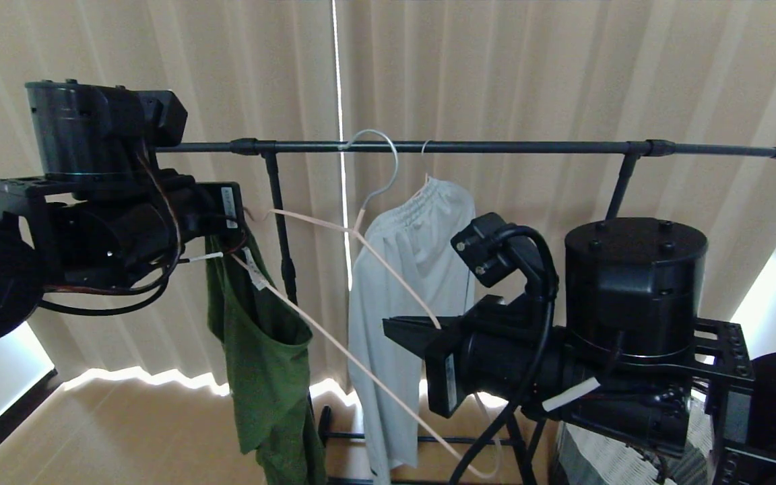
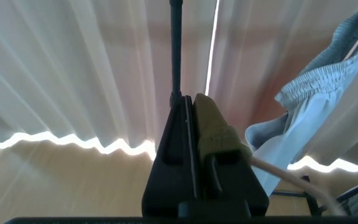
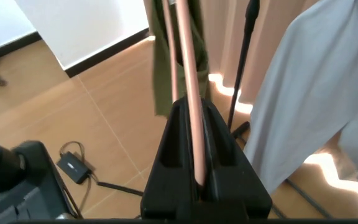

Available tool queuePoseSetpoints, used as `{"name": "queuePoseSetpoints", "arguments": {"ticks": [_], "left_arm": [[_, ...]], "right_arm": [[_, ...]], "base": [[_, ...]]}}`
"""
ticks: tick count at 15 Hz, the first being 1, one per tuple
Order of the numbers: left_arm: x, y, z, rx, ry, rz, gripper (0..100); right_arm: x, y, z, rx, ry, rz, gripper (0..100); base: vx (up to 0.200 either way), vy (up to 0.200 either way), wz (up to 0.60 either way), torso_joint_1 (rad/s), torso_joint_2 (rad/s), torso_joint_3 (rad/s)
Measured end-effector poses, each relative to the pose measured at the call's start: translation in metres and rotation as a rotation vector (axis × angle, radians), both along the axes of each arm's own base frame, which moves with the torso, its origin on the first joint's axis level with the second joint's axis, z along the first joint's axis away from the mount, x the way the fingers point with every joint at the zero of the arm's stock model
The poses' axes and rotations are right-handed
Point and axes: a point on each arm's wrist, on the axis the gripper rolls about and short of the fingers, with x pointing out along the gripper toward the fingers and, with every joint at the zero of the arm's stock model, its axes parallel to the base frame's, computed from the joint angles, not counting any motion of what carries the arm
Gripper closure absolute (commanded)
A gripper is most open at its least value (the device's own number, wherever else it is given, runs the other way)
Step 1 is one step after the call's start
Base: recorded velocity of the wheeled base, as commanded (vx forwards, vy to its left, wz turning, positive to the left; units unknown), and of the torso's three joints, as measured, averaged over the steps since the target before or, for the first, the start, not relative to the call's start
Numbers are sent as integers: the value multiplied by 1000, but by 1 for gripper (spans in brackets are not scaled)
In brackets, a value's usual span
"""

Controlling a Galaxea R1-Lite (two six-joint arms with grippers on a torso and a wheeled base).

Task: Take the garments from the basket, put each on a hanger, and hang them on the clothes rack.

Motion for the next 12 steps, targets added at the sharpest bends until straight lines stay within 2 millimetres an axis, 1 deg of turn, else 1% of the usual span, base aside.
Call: {"name": "queuePoseSetpoints", "arguments": {"ticks": [2, 6, 9, 12], "left_arm": [[-11, -2, 5, 1, 2, -19, 100], [-36, -16, 18, -17, -35, -108, 100], [-52, -26, 22, -29, -49, -178, 100], [-59, -30, 21, -42, -47, -260, 100]], "right_arm": [[5, 6, -2, -1, 8, -15, 100], [11, 12, -4, -5, 5, -38, 100], [13, 11, -4, 1, 10, -63, 100], [17, 7, -3, 8, 13, -86, 100]], "base": [[0, 0, 0, 0, 0, 0], [0, 0, 0, 0, 0, 0], [0, 0, 0, 0, 0, 0], [0, 0, 0, 0, 0, 0]]}}
